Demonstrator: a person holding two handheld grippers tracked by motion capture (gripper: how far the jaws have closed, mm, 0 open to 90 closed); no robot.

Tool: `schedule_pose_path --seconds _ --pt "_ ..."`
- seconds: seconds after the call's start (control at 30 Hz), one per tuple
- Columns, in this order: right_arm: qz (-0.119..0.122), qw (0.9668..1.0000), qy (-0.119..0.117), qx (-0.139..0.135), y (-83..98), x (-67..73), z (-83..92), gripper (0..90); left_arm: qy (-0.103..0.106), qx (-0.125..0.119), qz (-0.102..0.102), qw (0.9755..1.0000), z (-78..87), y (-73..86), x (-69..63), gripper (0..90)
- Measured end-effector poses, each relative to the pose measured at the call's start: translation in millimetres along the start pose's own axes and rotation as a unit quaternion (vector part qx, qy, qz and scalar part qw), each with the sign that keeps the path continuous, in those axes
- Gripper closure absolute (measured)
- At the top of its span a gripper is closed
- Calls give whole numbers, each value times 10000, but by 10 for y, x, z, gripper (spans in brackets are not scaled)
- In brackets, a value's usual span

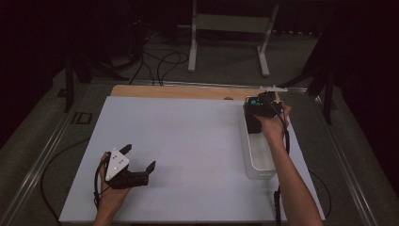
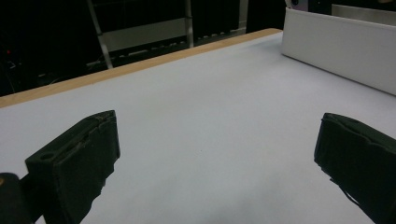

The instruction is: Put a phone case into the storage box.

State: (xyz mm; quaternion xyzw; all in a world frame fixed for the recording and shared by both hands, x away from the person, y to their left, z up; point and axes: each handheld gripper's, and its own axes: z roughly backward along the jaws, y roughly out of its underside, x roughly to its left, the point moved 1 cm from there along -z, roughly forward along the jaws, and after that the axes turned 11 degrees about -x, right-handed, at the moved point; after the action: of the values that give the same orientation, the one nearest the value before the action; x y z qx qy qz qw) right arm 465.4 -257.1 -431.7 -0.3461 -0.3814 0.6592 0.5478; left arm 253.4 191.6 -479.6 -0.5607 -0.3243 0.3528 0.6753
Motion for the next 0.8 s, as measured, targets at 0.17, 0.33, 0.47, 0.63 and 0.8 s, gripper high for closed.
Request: schedule_pose_path --seconds 0.17,0.33,0.47,0.63,0.8 --pt "-79 9999 63 -29 -1 -16 -22 123 14 12 2 10000 -4 2 -4 7" --pt "-101 9999 -17 -54 0 -31 -28 105 21 10 4 10000 -4 2 -3 7" --pt "-360 9990 -102 -230 -28 -52 -9 85 15 2 -2 10000 -2 -1 -8 7" --pt "-419 9986 -111 -308 -43 -69 18 85 9 -6 10 10000 0 -1 -6 7" --pt "-407 9983 -212 -364 -55 -65 62 86 34 16 12 10000 -1 0 -2 7"
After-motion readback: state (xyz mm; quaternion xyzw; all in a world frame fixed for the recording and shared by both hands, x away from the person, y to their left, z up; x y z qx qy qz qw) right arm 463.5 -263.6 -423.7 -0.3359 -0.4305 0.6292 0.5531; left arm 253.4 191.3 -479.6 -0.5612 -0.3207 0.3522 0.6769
